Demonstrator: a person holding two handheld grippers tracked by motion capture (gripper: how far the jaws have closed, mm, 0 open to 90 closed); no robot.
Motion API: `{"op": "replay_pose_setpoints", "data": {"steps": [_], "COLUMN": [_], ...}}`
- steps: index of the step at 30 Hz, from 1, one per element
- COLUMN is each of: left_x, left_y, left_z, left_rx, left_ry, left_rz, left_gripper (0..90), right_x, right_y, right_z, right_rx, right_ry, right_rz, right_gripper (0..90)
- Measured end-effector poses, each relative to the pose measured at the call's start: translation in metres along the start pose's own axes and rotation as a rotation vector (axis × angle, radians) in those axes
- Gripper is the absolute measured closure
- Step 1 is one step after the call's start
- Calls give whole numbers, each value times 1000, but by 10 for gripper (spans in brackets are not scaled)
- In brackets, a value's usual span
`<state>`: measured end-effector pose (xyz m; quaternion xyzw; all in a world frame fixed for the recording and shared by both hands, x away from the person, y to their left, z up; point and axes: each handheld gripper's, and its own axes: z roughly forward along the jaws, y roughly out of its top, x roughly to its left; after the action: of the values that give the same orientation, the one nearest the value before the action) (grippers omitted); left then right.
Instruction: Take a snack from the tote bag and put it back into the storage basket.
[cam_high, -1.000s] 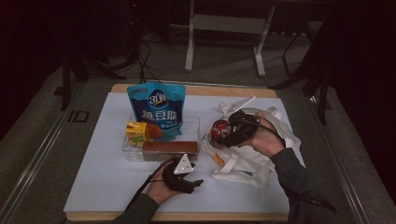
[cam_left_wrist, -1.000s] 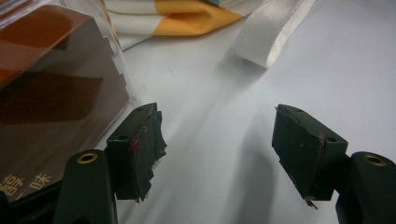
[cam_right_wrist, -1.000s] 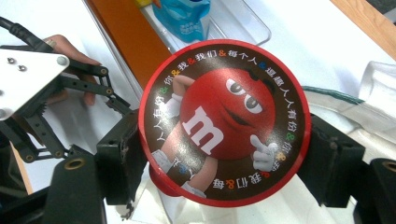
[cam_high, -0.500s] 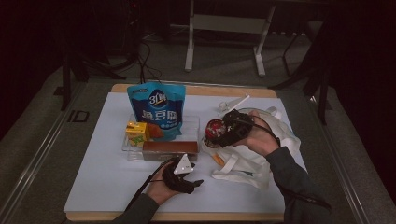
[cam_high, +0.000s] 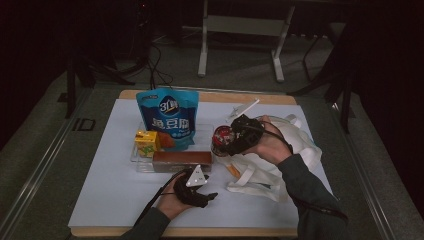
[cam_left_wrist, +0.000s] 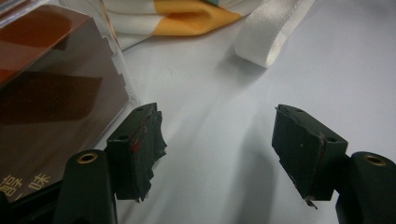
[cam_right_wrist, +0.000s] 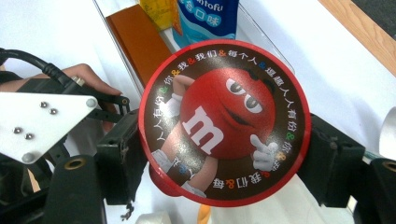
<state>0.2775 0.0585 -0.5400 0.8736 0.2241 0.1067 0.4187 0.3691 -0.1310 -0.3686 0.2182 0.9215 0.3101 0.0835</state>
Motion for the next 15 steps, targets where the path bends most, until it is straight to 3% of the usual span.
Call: {"op": "replay_pose_setpoints", "data": {"steps": [15], "left_x": [0], "left_y": [0], "left_z": [0], "left_rx": [0], "left_ry": [0], "left_rz": [1], "left_gripper": [324], "right_x": [5], "right_y": [15], "right_z": [7], "right_rx": [-16], "right_ry": [15], "right_rz": [-7], "right_gripper": [254]}}
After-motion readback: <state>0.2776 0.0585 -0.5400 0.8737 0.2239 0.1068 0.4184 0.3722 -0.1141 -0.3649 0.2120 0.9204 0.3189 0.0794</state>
